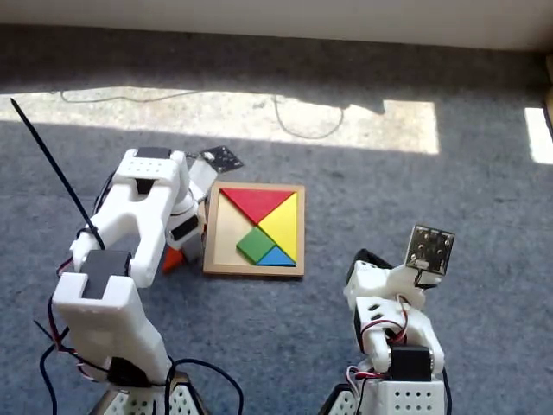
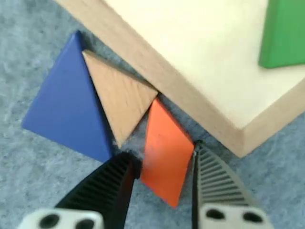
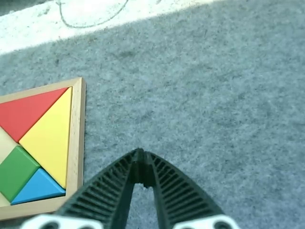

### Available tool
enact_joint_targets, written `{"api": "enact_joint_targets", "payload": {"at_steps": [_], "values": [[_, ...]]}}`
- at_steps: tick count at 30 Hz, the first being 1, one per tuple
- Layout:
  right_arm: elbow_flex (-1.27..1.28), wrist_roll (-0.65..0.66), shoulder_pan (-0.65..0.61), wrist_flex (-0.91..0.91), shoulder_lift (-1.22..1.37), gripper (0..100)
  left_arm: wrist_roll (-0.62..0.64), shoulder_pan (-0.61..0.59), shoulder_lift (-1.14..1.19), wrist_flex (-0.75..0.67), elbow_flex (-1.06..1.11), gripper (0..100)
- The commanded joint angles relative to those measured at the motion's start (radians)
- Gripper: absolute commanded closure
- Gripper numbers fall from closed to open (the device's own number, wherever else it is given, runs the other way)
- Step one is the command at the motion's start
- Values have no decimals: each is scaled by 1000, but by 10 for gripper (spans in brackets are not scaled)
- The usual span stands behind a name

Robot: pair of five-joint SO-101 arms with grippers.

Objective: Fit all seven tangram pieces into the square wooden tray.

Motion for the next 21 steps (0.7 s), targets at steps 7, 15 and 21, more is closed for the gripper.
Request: {"api": "enact_joint_targets", "payload": {"at_steps": [7,15,21], "values": [[119,12,12,2,-16,994,35,7,-54,58,-16,920],[119,12,12,2,-16,994,242,90,-206,126,-10,919],[119,12,12,2,-16,994,446,194,-209,117,-16,919]]}}
